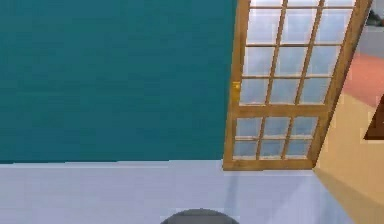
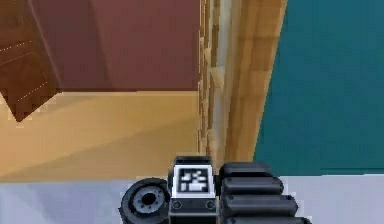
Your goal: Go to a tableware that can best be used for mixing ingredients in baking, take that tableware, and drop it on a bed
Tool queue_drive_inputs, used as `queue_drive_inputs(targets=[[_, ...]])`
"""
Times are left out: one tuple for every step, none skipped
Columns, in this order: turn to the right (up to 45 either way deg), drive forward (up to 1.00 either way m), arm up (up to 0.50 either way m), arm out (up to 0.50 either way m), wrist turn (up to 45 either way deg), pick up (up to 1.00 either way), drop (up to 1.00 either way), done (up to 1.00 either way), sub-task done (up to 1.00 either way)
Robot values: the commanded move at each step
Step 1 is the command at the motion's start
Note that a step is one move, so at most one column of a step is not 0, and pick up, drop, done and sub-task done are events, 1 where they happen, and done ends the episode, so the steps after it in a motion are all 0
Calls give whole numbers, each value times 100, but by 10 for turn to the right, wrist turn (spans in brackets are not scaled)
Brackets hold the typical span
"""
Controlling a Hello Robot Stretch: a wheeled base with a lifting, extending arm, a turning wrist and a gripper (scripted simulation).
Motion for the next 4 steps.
queue_drive_inputs(targets=[[120, 0, 0, 0, 0, 0, 0, 0, 0], [0, 40, 0, 0, 0, 0, 0, 0, 0], [450, 0, 0, 0, 0, 0, 0, 0, 0], [60, 0, 0, 0, 0, 0, 0, 0, 0]])
